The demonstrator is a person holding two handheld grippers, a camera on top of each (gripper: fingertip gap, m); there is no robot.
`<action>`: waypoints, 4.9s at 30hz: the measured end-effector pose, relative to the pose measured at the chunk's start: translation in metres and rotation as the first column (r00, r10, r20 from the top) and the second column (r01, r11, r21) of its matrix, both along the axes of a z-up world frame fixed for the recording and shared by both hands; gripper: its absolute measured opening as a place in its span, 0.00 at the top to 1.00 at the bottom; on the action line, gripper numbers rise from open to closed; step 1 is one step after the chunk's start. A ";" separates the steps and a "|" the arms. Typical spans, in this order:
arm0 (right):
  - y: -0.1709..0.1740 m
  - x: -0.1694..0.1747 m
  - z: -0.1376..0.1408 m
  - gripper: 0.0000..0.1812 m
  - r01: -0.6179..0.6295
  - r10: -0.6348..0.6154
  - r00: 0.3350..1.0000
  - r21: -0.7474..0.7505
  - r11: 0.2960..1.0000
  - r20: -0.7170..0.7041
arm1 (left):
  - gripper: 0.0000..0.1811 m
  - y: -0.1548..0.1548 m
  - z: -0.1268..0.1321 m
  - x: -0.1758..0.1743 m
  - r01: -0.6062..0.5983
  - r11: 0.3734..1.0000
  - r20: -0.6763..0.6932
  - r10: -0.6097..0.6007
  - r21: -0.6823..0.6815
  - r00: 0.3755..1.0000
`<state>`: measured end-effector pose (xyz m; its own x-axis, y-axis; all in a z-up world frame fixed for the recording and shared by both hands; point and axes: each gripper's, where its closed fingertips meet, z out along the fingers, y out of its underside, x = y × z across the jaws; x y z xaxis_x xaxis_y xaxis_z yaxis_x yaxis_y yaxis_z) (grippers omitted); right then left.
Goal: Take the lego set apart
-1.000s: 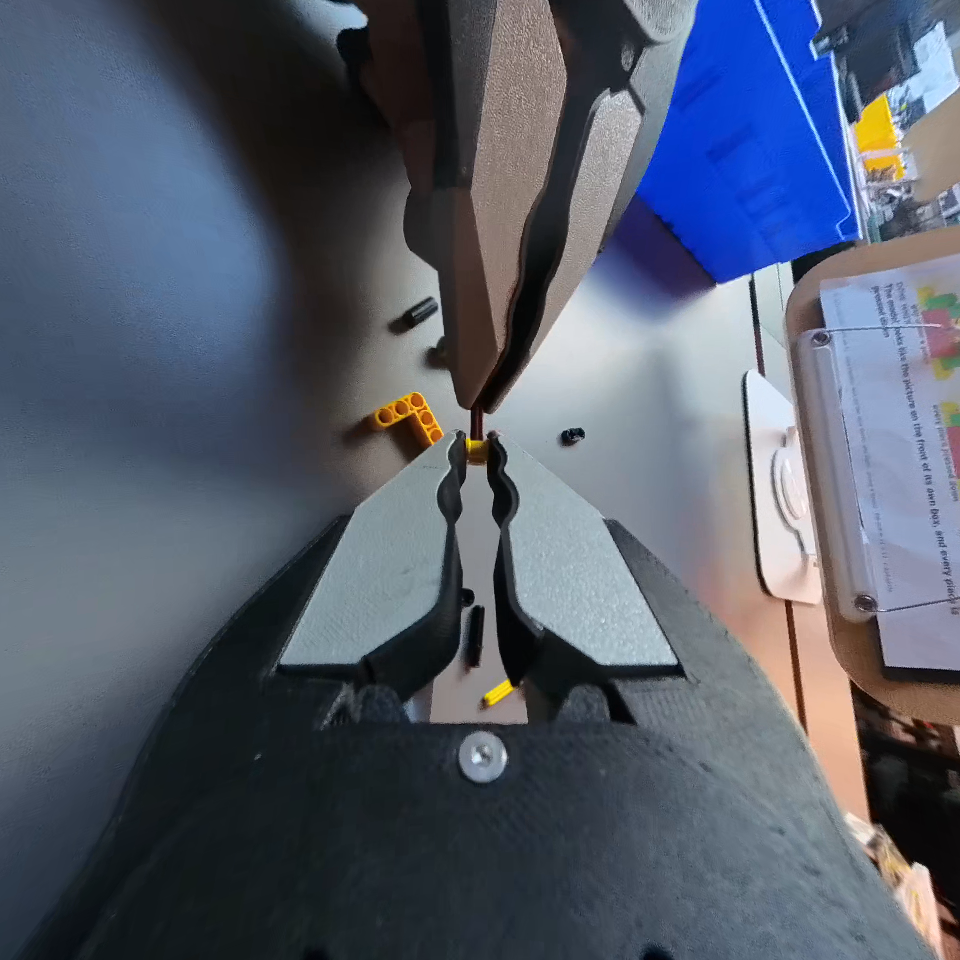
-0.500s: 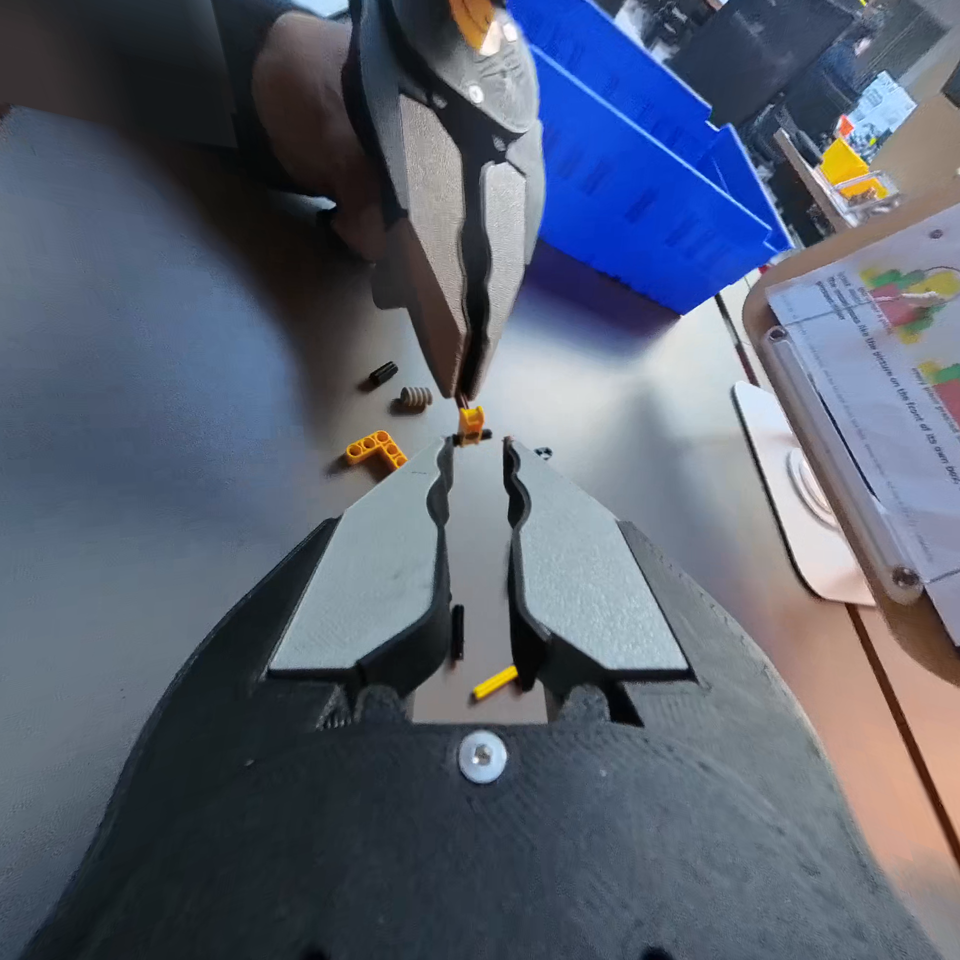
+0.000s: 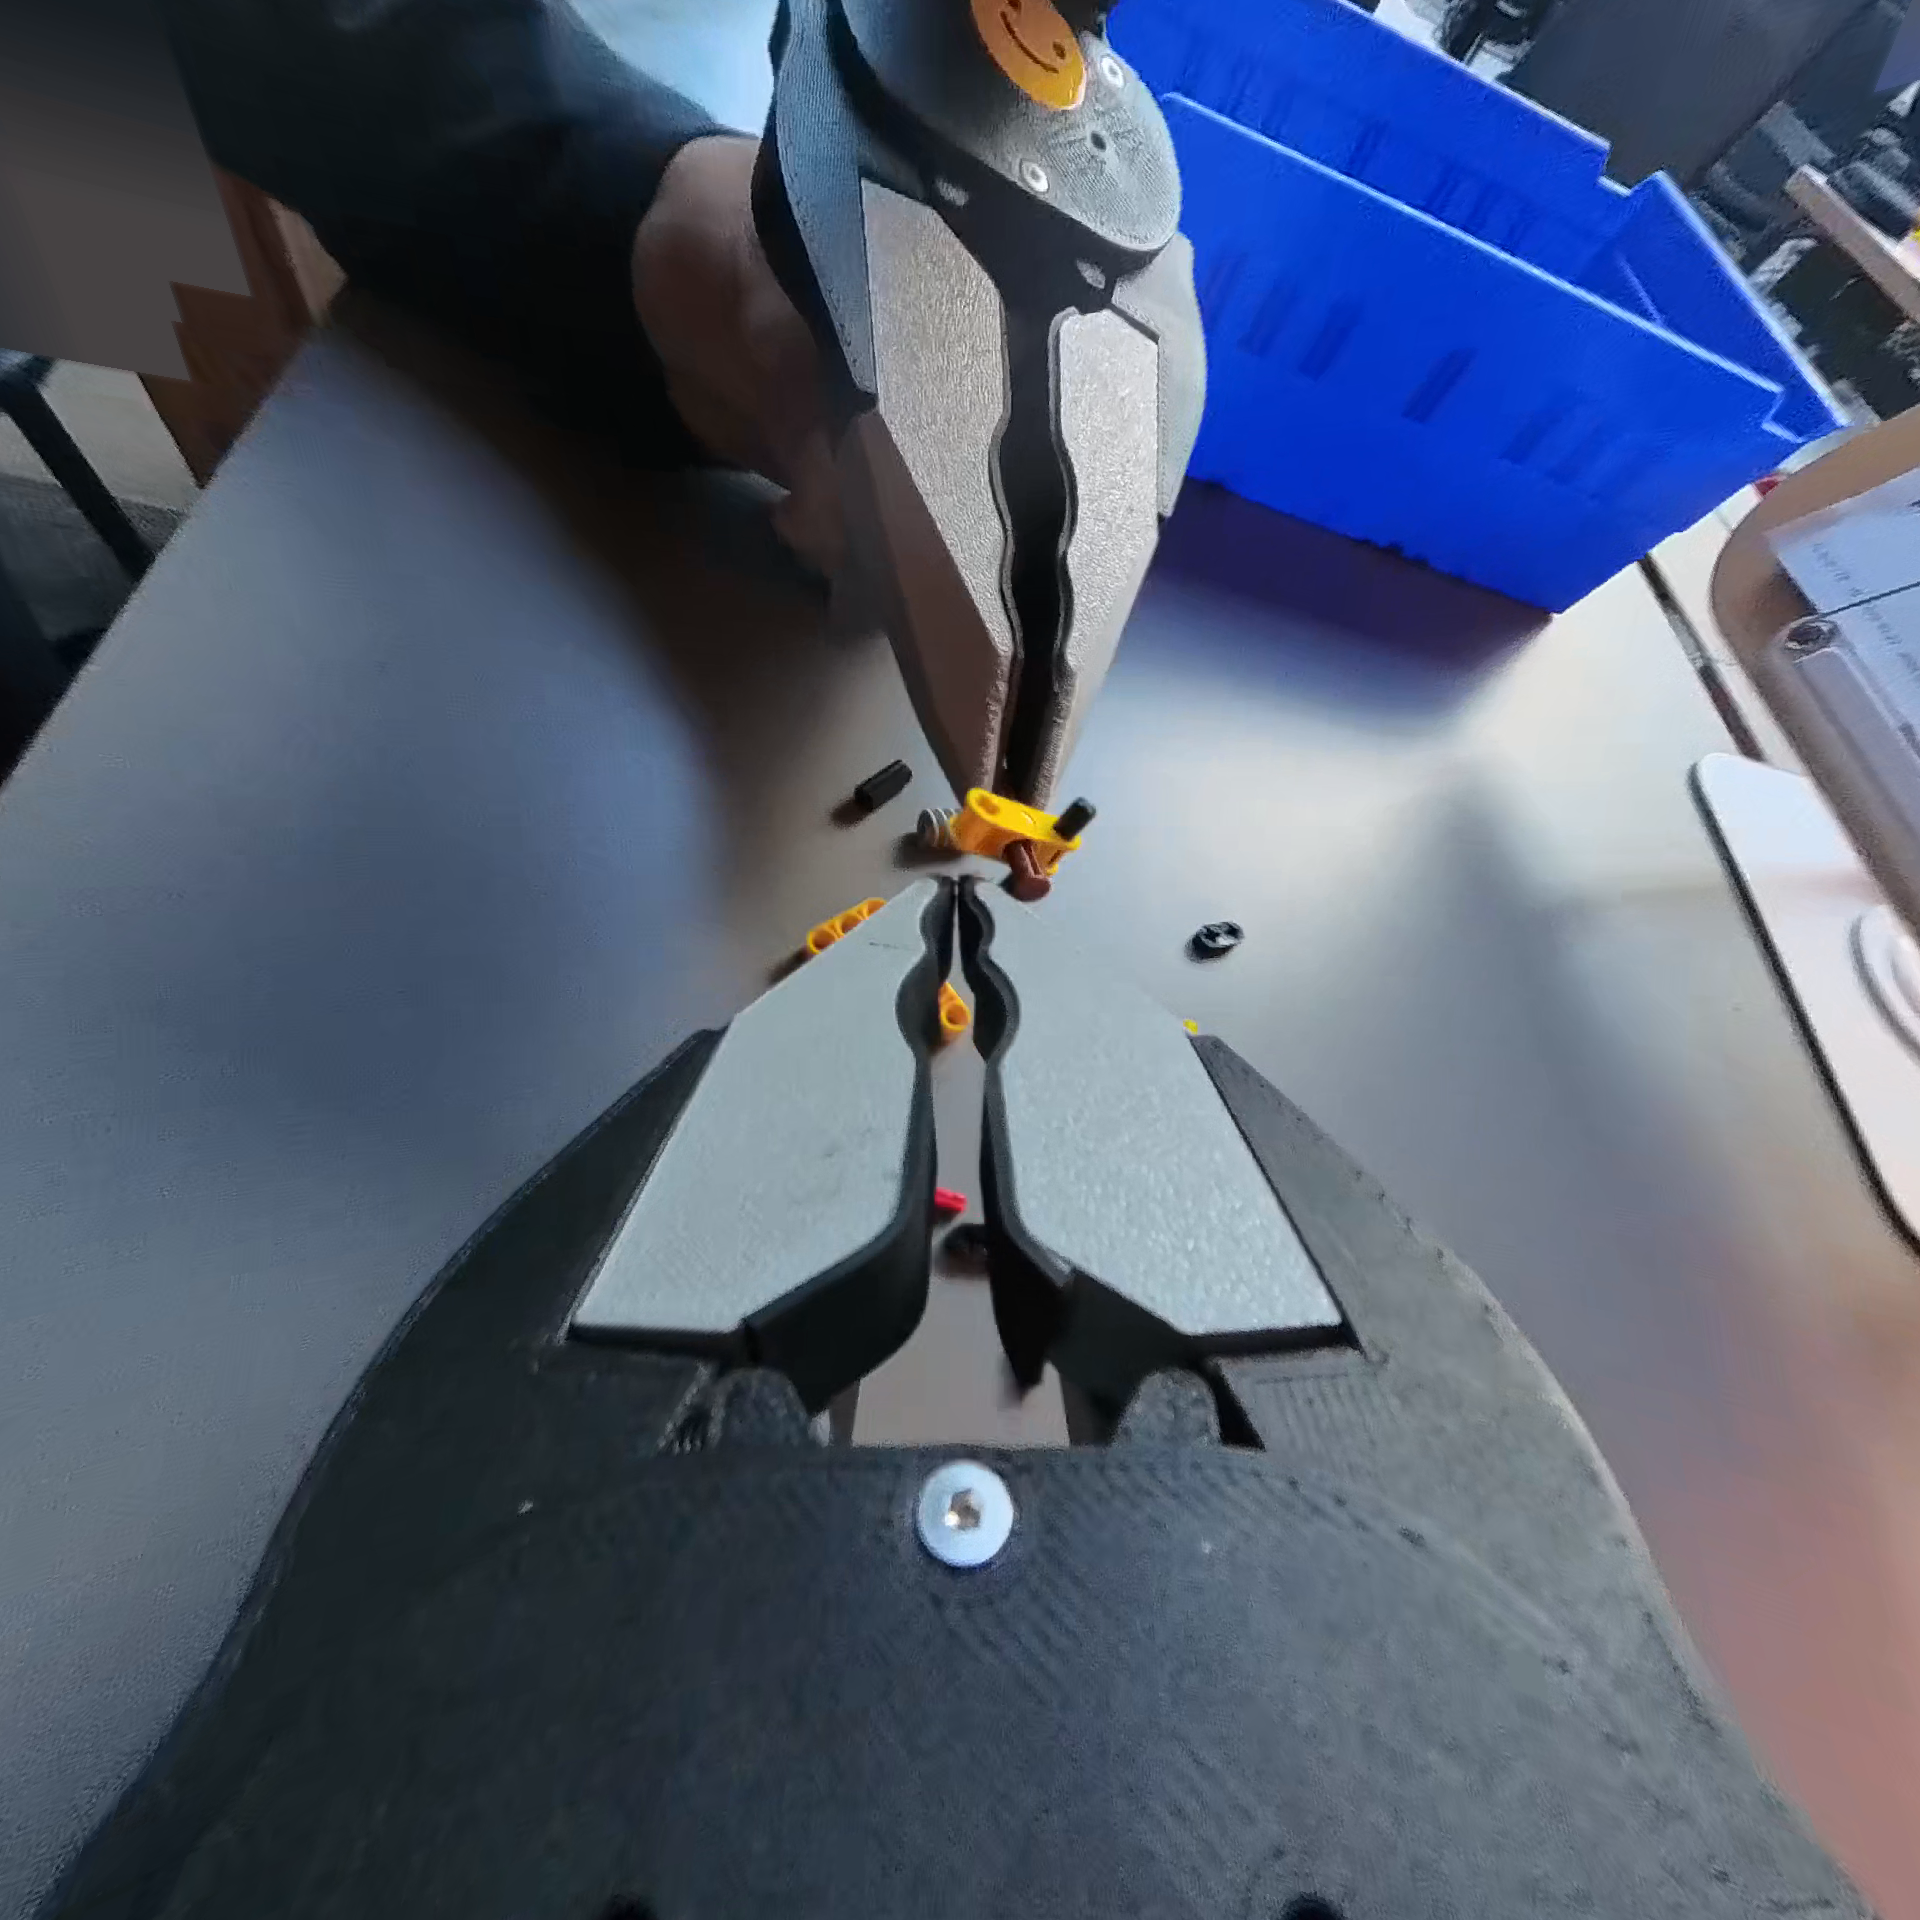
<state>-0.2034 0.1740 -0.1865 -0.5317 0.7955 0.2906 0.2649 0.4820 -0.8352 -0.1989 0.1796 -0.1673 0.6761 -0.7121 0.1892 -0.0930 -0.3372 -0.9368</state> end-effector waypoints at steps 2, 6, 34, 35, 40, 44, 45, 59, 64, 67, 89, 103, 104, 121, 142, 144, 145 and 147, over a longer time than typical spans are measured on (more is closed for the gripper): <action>0.005 0.004 0.007 1.00 -0.005 0.005 0.999 -0.001 1.000 -0.034 | 1.00 0.001 -0.001 -0.003 -0.012 1.000 -0.012 0.012 0.006 1.000; 0.022 0.006 0.026 0.92 0.050 -0.056 0.996 -0.085 0.995 -0.067 | 1.00 0.002 0.002 -0.009 -0.030 1.000 0.013 0.029 0.007 0.999; 0.005 0.008 0.013 0.99 -0.009 0.009 1.000 -0.005 1.000 0.000 | 0.97 -0.004 -0.005 0.003 0.015 1.000 -0.067 -0.015 -0.001 0.998; 0.013 0.012 0.014 0.99 -0.005 0.005 1.000 -0.002 1.000 0.004 | 0.97 -0.004 -0.004 0.000 0.006 1.000 -0.069 -0.006 0.001 0.998; 0.064 0.049 0.034 0.99 0.021 -0.014 0.999 -0.134 0.991 0.050 | 0.97 -0.003 0.012 -0.024 -0.046 0.998 -0.010 0.046 0.041 0.999; 0.069 0.038 0.000 0.92 0.103 -0.060 0.974 -0.187 0.977 0.219 | 0.97 -0.009 0.028 -0.018 0.011 0.980 -0.047 -0.001 0.201 0.999; 0.071 0.036 -0.016 0.92 0.122 -0.084 0.959 -0.124 0.985 0.270 | 0.97 -0.012 0.028 -0.014 0.041 0.971 -0.069 -0.025 0.237 0.997; -0.022 0.015 0.026 0.89 -0.045 0.217 0.957 -0.641 0.766 0.193 | 0.97 -0.018 0.046 0.012 0.147 0.771 -0.239 0.007 0.619 0.971; -0.029 0.011 0.047 0.90 -0.066 0.284 0.951 -0.816 0.574 0.123 | 0.97 -0.014 0.044 0.018 0.150 0.739 -0.296 0.070 0.657 0.953; -0.024 0.010 0.047 0.91 -0.060 0.270 0.956 -0.821 0.567 0.117 | 0.97 -0.012 0.042 0.019 0.145 0.733 -0.315 0.099 0.665 0.944; 0.002 0.005 0.016 0.99 0.072 -0.027 0.989 -0.323 0.944 0.143 | 0.93 0.001 0.015 0.010 0.025 0.967 -0.098 0.000 0.254 0.995; 0.004 0.004 0.017 0.98 0.075 -0.070 0.996 -0.115 0.991 0.047 | 0.97 0.000 0.001 0.007 0.000 0.998 -0.053 0.004 0.065 0.999; 0.005 0.004 0.017 0.98 0.079 -0.073 0.996 -0.121 0.989 0.051 | 0.97 0.001 0.001 0.007 -0.003 0.998 -0.056 0.007 0.066 0.998; 0.011 -0.011 0.005 0.98 0.203 -0.200 0.979 -0.078 0.976 0.046 | 0.97 0.007 -0.008 -0.006 -0.100 0.993 -0.140 0.107 0.056 0.984; 0.008 -0.018 0.005 0.99 0.178 -0.165 0.983 -0.205 0.963 0.078 | 0.98 0.009 0.004 -0.010 -0.132 0.978 -0.144 0.155 0.160 0.977; 0.009 -0.020 0.003 0.99 0.180 -0.164 0.982 -0.212 0.961 0.088 | 0.98 0.011 0.005 -0.012 -0.148 0.980 -0.095 0.161 0.136 0.982; 0.010 -0.021 0.002 0.99 0.181 -0.166 0.982 -0.209 0.961 0.086 | 0.98 0.012 0.003 -0.012 -0.152 0.980 -0.101 0.166 0.130 0.981; 0.011 -0.021 0.002 0.99 0.184 -0.171 0.982 -0.188 0.965 0.081 | 0.98 0.012 0.004 -0.012 -0.158 0.976 -0.117 0.176 0.147 0.977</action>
